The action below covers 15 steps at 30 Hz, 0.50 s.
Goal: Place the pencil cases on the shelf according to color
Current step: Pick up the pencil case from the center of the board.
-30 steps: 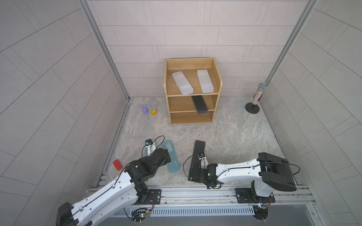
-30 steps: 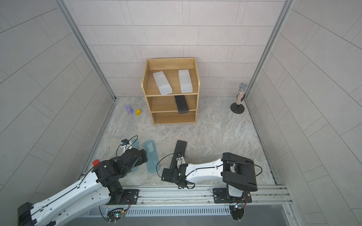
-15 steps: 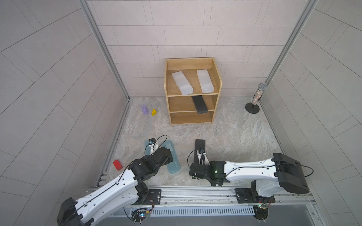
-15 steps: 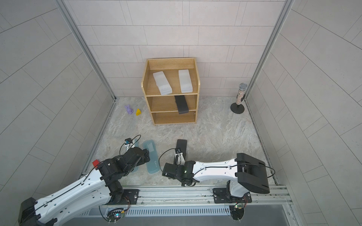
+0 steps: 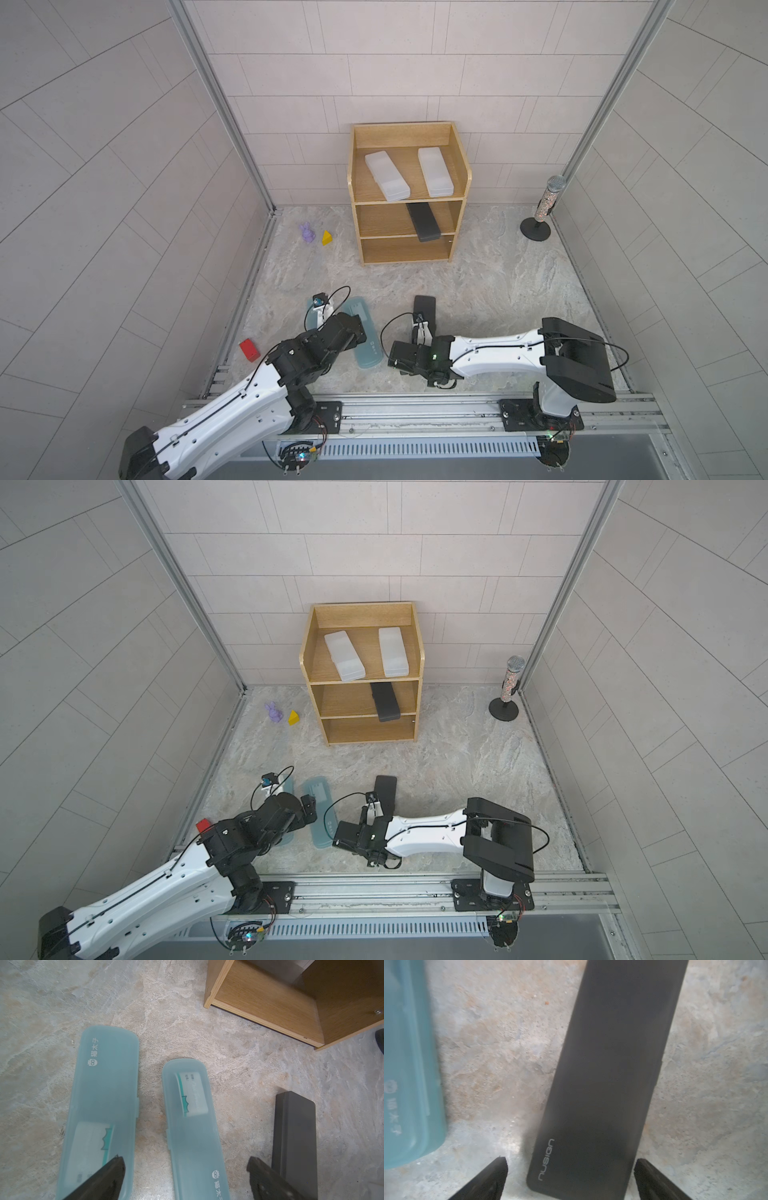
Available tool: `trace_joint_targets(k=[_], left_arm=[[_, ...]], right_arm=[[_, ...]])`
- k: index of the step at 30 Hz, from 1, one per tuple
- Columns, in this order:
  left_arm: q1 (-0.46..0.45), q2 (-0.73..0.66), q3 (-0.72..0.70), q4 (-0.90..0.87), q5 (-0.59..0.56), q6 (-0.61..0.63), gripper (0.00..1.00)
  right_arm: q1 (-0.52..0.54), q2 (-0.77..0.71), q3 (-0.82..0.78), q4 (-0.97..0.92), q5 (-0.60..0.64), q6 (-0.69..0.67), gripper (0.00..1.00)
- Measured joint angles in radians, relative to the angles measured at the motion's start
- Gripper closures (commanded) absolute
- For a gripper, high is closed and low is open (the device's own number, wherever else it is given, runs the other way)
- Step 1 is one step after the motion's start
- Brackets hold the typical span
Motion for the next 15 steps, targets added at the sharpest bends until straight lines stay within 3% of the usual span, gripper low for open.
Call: trace_joint_targets(k=[8,15], left_arm=[[0.000,-0.003,-0.017,0.009,0.014,0.001,0.00],[0.000,-0.014,-0.021,0.014,0.018,0.000,0.00]], right_arm=[[-0.014,0.003,-0.062,0.066,-0.018,0.022,0.01],[0.000,-0.005,-0.108,0.132,0.047,0.034,0.12]])
